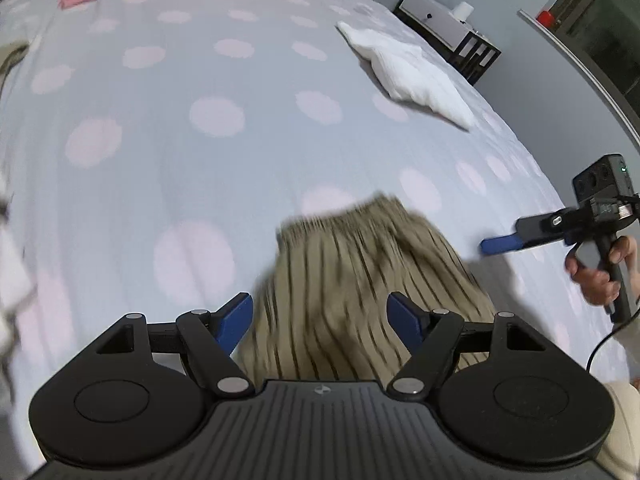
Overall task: Fold clothes
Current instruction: 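Grasp the elastic waistband with the left gripper while the right gripper grasps it too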
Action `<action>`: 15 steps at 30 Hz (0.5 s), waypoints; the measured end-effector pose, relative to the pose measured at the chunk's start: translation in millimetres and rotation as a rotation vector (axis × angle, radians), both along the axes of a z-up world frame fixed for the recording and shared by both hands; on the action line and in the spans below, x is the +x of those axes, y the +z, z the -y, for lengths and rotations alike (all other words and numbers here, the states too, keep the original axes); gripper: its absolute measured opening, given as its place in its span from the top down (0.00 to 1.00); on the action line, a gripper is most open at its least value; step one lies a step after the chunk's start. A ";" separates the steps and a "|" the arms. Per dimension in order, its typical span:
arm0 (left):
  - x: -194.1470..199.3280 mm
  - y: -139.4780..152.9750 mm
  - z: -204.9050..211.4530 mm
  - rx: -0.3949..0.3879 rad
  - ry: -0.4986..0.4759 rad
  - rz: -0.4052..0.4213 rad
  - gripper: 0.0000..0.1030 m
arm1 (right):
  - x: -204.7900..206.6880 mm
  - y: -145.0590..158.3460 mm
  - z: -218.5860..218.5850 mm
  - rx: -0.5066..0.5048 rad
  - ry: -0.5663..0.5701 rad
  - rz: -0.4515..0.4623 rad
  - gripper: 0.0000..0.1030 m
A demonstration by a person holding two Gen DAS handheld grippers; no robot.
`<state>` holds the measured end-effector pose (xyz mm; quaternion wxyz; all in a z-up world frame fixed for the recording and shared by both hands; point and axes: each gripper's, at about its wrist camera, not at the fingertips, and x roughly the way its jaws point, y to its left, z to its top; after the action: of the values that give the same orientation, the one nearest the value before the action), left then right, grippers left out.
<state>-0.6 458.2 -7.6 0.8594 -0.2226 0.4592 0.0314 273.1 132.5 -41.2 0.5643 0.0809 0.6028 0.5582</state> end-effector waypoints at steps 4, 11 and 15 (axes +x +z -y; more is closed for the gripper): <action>14.0 -8.4 -1.0 0.042 -0.031 -0.052 0.29 | 1.3 -17.7 -48.9 -0.044 0.037 0.023 0.10; 79.1 -77.3 44.4 -0.014 -0.108 -0.067 0.30 | -4.1 -46.2 -92.7 -0.047 0.093 0.045 0.10; 84.6 -95.7 57.9 -0.041 -0.104 -0.044 0.31 | -13.2 -55.1 -100.1 -0.019 0.103 0.078 0.14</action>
<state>83.9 400.3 -103.3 0.8448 -0.2153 0.4895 -0.0176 259.9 232.6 -96.4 0.5586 0.0223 0.5891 0.5835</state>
